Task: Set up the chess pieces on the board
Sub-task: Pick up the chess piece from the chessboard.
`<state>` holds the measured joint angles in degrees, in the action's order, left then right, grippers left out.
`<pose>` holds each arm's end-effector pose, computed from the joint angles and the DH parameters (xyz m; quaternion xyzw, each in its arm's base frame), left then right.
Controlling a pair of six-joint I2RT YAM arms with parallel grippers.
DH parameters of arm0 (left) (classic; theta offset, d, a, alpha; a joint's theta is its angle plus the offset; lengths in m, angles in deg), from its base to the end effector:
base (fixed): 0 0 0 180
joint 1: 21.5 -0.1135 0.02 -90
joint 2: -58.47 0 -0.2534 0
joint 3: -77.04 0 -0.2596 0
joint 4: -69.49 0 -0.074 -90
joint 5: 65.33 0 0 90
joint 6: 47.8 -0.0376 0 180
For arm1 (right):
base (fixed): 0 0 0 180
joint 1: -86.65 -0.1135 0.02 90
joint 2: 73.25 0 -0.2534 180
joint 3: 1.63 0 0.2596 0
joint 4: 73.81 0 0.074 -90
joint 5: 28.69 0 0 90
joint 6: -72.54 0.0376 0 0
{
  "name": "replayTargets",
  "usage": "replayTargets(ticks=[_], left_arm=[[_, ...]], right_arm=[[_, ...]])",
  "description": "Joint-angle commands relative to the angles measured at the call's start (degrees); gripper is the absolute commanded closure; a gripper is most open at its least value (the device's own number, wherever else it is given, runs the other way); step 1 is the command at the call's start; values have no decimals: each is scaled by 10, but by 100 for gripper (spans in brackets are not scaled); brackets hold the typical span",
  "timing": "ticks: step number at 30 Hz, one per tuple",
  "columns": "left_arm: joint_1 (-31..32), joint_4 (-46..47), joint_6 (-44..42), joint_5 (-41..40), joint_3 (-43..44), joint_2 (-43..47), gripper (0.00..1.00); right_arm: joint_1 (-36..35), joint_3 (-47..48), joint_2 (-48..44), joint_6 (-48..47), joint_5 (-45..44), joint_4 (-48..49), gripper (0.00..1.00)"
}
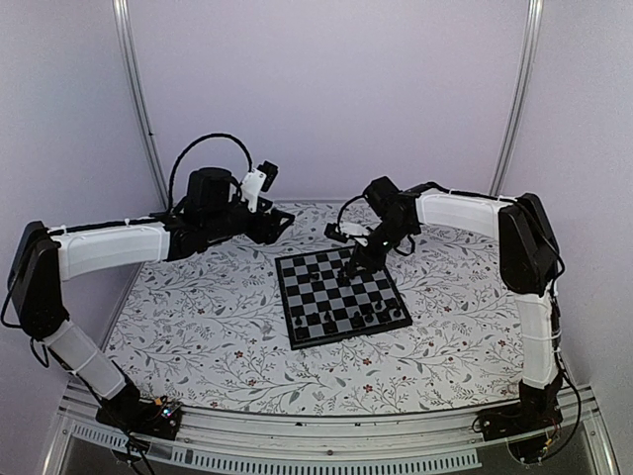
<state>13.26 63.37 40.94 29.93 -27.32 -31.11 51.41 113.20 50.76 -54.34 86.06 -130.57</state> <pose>0.3059 -0.2165 0.2661 0.2781 0.7703 -0.2010 0.5374 0.3683 0.2795 0.1834 -0.5984 0.7460 0.2067 0.2066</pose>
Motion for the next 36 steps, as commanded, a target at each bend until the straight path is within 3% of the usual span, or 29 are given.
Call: replayTargets(ticks=[1, 22, 31, 36], left_arm=[[-9, 24, 2, 24, 12, 2, 26], [-9, 0, 10, 64, 25, 6, 26], [-9, -8, 10, 75, 30, 1, 26], [-9, -11, 10, 77, 32, 2, 26]], right_arm=[[-2, 30, 29, 0, -10, -18, 69], [-3, 65, 82, 4, 8, -30, 75], [-5, 85, 93, 12, 16, -44, 95], [-11, 59, 61, 9, 18, -49, 97]])
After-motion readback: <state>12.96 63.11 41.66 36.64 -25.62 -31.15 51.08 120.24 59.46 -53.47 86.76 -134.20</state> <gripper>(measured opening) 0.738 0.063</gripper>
